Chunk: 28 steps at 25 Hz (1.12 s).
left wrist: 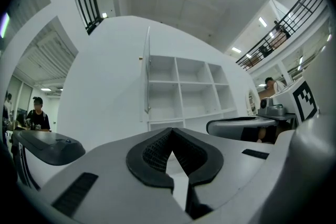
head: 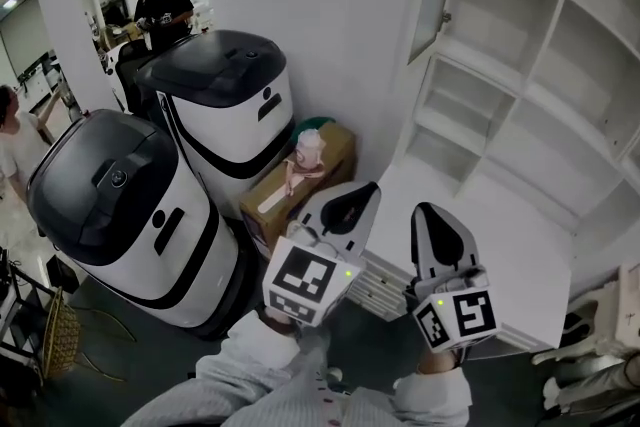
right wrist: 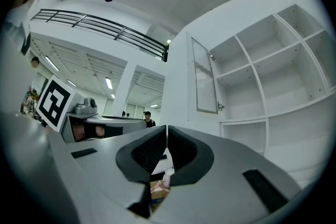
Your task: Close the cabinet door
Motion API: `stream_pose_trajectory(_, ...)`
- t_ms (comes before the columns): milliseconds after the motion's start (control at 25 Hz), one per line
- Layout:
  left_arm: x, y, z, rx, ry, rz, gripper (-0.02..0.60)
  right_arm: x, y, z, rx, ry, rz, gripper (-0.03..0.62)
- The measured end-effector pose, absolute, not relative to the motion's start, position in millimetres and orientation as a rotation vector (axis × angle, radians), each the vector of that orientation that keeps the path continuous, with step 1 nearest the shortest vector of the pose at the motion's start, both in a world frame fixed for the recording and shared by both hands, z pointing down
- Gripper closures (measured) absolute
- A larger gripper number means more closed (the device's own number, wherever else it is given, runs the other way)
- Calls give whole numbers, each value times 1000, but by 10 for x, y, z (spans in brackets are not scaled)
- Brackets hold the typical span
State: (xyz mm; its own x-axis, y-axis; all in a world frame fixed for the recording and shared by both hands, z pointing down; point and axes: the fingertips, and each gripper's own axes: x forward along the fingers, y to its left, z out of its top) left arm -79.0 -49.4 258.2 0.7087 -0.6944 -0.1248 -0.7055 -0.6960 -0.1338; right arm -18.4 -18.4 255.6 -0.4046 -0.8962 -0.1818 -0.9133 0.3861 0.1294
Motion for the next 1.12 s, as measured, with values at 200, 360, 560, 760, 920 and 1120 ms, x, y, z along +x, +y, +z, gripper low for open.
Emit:
stream_pose_trajectory(200,-892,-1000,2481,-2729,1138,111,572,-291,-695,2441,-1660,2540,345,577)
stream_pose_trajectory(360,-918,-1389,2378,-2722,1114,132,572,-315,-1101,2317,-1674,2524,382,577)
stream_pose_trajectory(560,-919,-1816,2312,-2720,1079,165,572,-309,-1542,2209,-1705,2483,409,577)
stream_pose_trajectory(760,-893,-2084,2322,-2735,1017,166,572,-274,-1802,2181,-1756,2433,424,577)
stream_pose_trajectory(920,-931,-2232,2369,-2746,988,144,572,-287,-1944,2197,-1781,2404,420,577)
stream_pose_trajectory(1120,-924,-2347,2370,-2749,956,138,572,-300,-2072,2197,-1808,2387,426,577)
